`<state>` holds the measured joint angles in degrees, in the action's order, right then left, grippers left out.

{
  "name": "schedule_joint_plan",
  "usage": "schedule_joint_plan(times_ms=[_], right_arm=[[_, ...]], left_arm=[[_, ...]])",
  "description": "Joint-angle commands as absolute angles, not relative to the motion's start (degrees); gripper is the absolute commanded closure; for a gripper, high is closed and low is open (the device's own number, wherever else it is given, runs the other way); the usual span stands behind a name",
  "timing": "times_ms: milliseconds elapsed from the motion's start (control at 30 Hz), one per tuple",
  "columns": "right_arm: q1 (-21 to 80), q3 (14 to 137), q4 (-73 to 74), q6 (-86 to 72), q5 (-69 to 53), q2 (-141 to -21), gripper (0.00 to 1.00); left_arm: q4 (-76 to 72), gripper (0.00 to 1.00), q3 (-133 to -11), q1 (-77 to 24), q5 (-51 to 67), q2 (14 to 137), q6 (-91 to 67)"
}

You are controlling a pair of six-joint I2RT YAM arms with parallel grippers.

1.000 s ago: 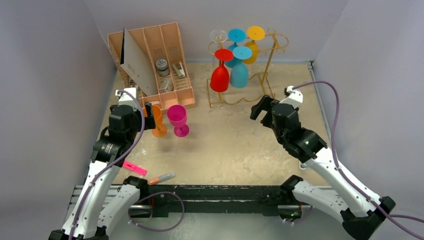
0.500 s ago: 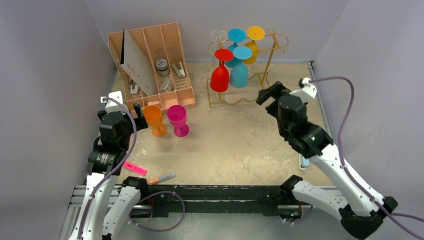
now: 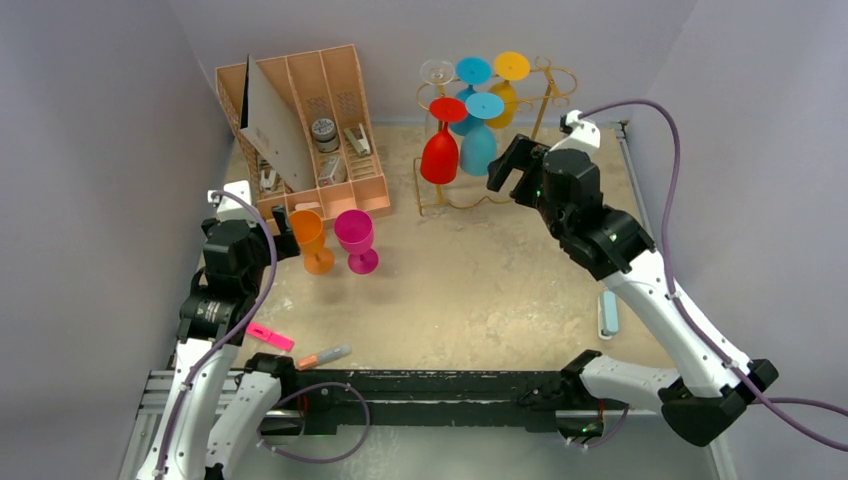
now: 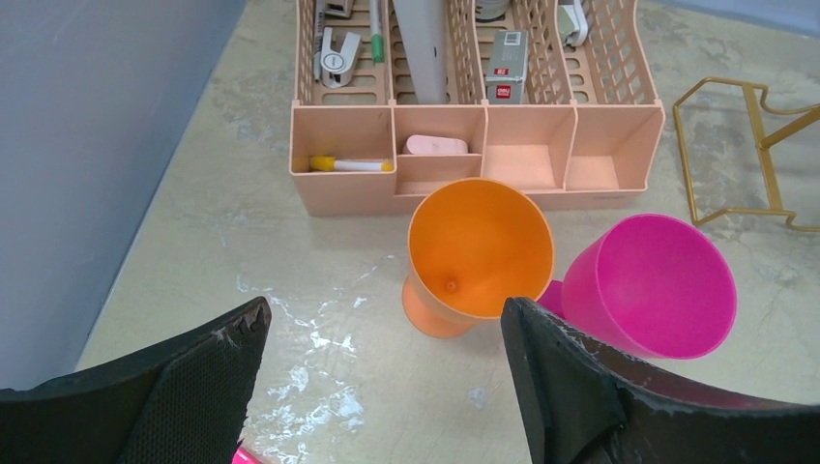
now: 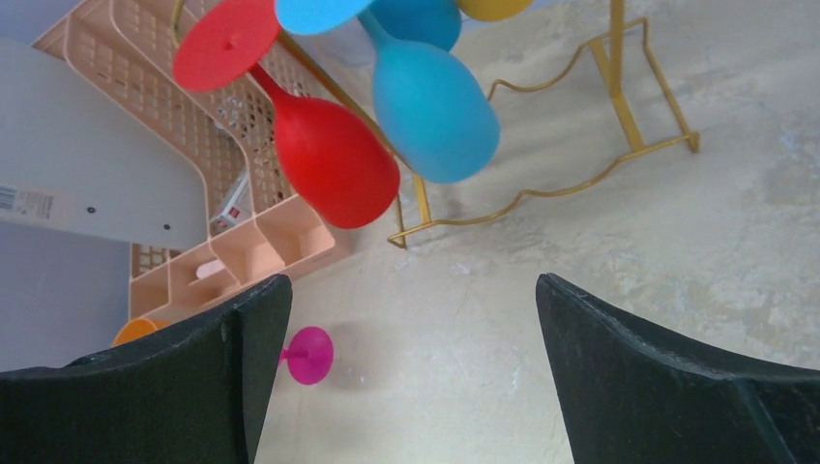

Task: Take the wine glass off the wine glass rack
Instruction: Pick up the wine glass from the wine rack.

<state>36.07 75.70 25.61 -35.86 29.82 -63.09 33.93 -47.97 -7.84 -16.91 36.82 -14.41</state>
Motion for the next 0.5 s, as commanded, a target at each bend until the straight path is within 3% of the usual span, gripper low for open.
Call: schedule_joint_plan(times_ms=[0,67,167,467], right_arm=[[28.95,84.21,26.98,-35.63,14.56,-67.35,0.02],[23.16,88.41,30.03,-39.98,4.15,-70.84,0.04],[21.12,89.98,28.95,-41.53,-2.20,-73.47,0.04],[18.66,89.38,20.11,-47.97,-9.15,-78.47,0.09]], left_arm=[[32.04,0.12,-48.15,-7.36,-16.14,36.28,-15.05],[31.82,0.12,-48.08,-7.37,-15.69,36.21,-14.90],[32.04,0.12,-48.12,-7.30,-15.34,36.32,-14.46],[31.97,0.11,-46.92,-7.38,-18.59,34.54,-11.86]])
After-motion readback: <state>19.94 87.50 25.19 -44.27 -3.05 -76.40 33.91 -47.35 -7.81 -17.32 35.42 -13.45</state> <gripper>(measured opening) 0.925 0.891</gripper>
